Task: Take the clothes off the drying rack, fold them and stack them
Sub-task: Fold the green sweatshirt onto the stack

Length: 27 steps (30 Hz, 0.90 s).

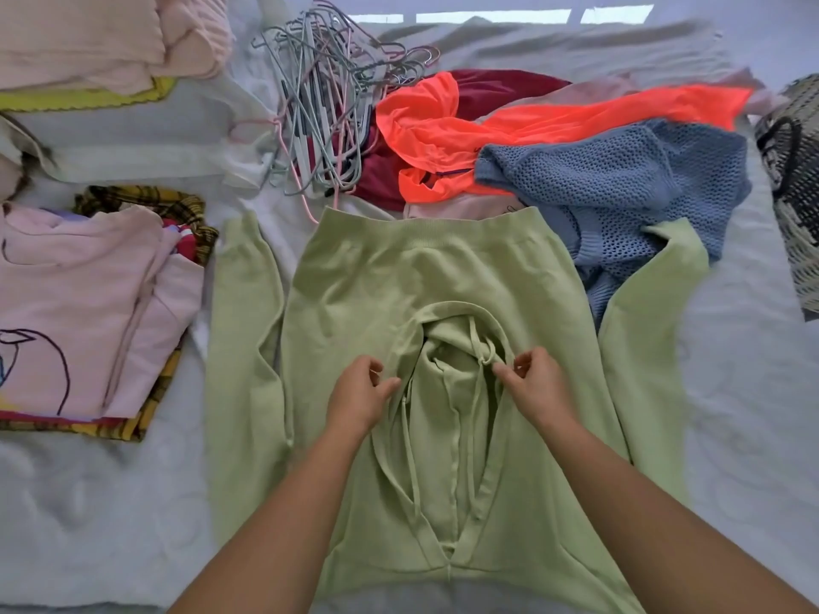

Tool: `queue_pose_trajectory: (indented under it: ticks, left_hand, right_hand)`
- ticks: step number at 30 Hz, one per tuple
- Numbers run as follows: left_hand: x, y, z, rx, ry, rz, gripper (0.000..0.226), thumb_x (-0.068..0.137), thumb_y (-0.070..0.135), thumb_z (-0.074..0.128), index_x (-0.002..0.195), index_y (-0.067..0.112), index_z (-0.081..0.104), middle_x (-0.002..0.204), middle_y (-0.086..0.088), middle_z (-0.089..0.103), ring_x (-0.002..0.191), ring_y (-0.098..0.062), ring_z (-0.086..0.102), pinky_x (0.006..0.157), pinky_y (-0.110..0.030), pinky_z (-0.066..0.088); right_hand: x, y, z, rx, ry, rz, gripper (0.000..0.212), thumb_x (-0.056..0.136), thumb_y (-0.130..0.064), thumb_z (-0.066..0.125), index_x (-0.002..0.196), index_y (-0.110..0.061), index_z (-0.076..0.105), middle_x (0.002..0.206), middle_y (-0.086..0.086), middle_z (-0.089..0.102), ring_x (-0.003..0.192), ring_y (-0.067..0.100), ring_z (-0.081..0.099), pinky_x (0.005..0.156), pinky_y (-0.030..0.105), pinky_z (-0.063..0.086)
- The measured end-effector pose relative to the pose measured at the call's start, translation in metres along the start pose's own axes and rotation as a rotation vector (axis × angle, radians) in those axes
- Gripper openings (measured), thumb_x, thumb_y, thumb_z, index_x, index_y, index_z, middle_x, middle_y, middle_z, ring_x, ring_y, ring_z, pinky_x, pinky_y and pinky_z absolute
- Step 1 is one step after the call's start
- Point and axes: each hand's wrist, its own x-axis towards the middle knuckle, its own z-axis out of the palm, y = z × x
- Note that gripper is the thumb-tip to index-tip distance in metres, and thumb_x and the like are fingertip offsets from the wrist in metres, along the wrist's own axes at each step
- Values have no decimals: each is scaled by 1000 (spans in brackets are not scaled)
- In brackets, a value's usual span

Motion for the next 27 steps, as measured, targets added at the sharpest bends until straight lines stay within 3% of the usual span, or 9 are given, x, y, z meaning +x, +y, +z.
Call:
queue_pose_trajectory:
  ticks: [3, 7, 13, 16, 19, 23, 25, 27]
  left_hand:
    - [8, 5, 4, -23, 18, 1, 21, 81, 21, 70, 83, 13, 51, 73, 0, 50, 78, -24, 51, 72, -31, 39]
    - [8, -1, -3, -44, 89, 87, 37, 82, 12, 67, 65, 22, 35, 64, 5, 42, 69, -20, 43, 63, -28, 30]
    - [-3, -25, -35, -10, 246, 250, 22, 80, -3, 58, 75, 13, 44, 77, -7, 50, 69, -25, 47, 63, -31, 34]
    - [-21, -40, -44, 23, 300, 289, 24, 79, -8, 54, 79, 12, 42, 85, -8, 46, 69, -28, 47, 66, -37, 38]
    - [-42, -61, -40, 114, 290, 279, 25, 81, -7, 53, 83, 14, 39, 87, -10, 44, 71, -30, 46, 64, -43, 39]
    - [-56, -96, -24, 254, 148, 218, 20, 85, 0, 54, 85, 15, 40, 90, -10, 46, 78, -33, 51, 64, -39, 39]
    - [-57, -101, -18, 183, 136, 145, 19, 84, -1, 54, 88, 13, 42, 90, -10, 49, 79, -30, 51, 65, -33, 34]
    - [-53, -95, -15, 7, 164, 49, 18, 85, -1, 55, 93, 10, 43, 92, -10, 51, 81, -25, 50, 69, -30, 32]
  right_hand:
    - [7, -2, 4, -69, 6, 12, 16, 84, -23, 63, 88, -14, 51, 91, 5, 58, 84, 23, 55, 67, 29, 38]
    - [8, 3, 0, -25, -9, -18, 14, 80, -11, 64, 86, -14, 51, 82, 4, 57, 80, 22, 54, 68, 28, 38]
    - [-1, 15, -30, 187, -142, -78, 19, 80, -8, 70, 80, -17, 54, 73, 3, 54, 66, 17, 50, 62, 27, 41]
    - [-18, 27, -46, 220, 0, -285, 30, 79, 6, 62, 80, -24, 57, 68, -2, 45, 58, 2, 44, 56, 12, 35]
    - [-43, 51, -46, 45, 85, -419, 31, 74, 13, 61, 86, -15, 64, 79, -6, 44, 68, -2, 48, 62, 6, 37]
    - [-58, 91, -33, -157, -19, -447, 24, 75, 1, 70, 87, -18, 66, 85, -10, 42, 72, 5, 50, 66, 12, 37]
    - [-60, 96, -30, -140, -66, -410, 18, 77, -11, 74, 88, -20, 64, 87, -7, 44, 75, 5, 50, 68, 12, 38]
    - [-58, 92, -27, -87, 1, -335, 19, 79, -19, 73, 94, -15, 62, 94, 0, 47, 78, 12, 51, 73, 19, 40]
